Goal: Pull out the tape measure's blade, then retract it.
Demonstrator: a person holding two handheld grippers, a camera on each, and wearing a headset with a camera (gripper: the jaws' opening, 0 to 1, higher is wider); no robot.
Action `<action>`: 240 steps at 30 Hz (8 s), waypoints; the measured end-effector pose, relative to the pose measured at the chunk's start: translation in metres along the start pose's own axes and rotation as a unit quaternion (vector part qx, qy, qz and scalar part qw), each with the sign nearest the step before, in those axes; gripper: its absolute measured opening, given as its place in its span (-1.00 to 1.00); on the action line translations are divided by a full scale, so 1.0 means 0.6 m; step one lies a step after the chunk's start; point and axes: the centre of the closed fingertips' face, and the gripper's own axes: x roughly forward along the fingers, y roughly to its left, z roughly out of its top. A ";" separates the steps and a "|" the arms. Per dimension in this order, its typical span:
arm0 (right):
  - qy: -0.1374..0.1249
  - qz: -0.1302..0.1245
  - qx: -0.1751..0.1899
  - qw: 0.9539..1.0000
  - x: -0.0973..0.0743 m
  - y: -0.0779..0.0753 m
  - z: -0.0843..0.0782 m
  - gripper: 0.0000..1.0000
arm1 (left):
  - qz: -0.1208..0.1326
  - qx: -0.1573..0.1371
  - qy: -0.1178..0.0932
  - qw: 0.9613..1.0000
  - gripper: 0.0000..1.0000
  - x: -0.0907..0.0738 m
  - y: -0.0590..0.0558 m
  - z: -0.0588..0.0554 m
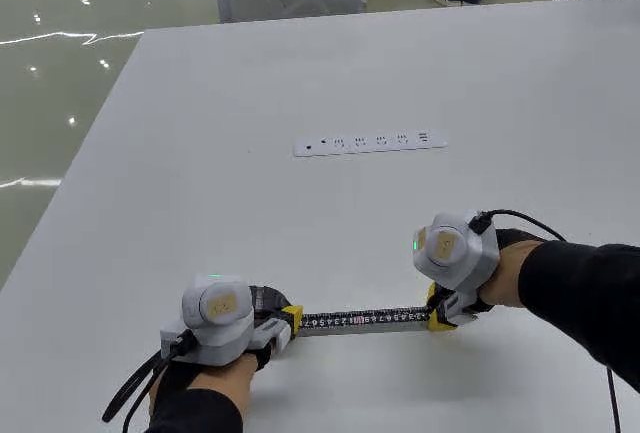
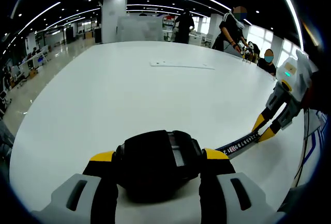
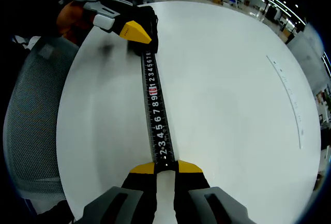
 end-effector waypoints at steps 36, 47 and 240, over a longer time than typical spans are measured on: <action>-0.035 0.011 0.012 0.999 0.008 0.000 0.018 -0.84 | -0.010 -0.008 0.004 1.000 0.14 -0.002 0.000 0.001; -0.036 0.011 0.010 0.999 0.010 0.001 0.026 -0.84 | -0.010 -0.009 0.004 1.000 0.14 -0.002 -0.001 0.000; -0.087 0.019 -0.022 0.996 0.062 0.022 0.188 -0.83 | -0.012 -0.026 0.005 1.000 0.15 -0.002 0.002 0.000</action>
